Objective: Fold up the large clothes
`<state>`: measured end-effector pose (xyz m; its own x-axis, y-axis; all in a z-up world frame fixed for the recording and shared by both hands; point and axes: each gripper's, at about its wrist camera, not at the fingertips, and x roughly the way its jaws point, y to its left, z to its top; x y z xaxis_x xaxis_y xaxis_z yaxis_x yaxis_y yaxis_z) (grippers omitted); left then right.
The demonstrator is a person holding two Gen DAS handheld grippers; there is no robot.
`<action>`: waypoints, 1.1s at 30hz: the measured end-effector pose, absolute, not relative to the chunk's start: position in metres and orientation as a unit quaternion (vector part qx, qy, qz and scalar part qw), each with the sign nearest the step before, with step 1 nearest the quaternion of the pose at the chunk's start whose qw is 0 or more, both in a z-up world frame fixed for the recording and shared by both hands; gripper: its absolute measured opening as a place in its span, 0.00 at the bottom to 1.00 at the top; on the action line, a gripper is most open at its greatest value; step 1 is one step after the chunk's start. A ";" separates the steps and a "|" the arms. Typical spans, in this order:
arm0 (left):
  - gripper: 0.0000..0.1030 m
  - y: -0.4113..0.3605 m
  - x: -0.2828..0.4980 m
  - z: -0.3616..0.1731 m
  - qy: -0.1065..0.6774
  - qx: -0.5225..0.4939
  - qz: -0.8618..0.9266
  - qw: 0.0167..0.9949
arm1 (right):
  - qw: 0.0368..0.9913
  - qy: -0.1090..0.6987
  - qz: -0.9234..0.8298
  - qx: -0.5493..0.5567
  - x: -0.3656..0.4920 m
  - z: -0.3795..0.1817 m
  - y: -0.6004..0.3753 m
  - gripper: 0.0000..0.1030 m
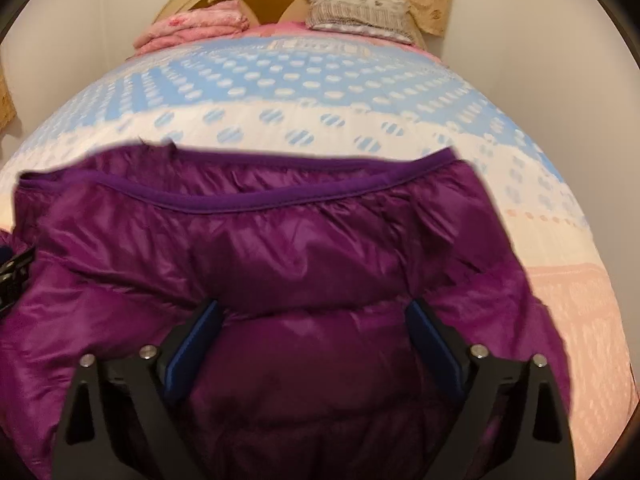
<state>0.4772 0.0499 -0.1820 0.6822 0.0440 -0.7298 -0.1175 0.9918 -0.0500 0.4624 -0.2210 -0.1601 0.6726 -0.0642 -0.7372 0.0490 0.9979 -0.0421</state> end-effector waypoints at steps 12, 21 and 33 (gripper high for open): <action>0.89 0.052 0.457 -0.209 0.381 -0.055 0.042 0.922 | 0.911 0.410 -0.008 -0.043 0.467 -0.186 -0.167 0.95; 0.90 0.056 0.452 -0.203 0.384 -0.056 0.042 0.921 | 0.900 0.432 -0.009 -0.049 0.473 -0.191 -0.165 1.00; 0.90 0.132 0.347 -0.215 0.389 -0.144 0.095 0.905 | 0.926 0.372 -0.006 -0.065 0.362 -0.176 -0.146 1.00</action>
<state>0.3465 0.1317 -0.2152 0.6795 0.0597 -0.7312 -0.2841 0.9403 -0.1872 0.3619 -0.1463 -0.1758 0.7224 -0.0605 -0.6888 -0.0366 0.9914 -0.1254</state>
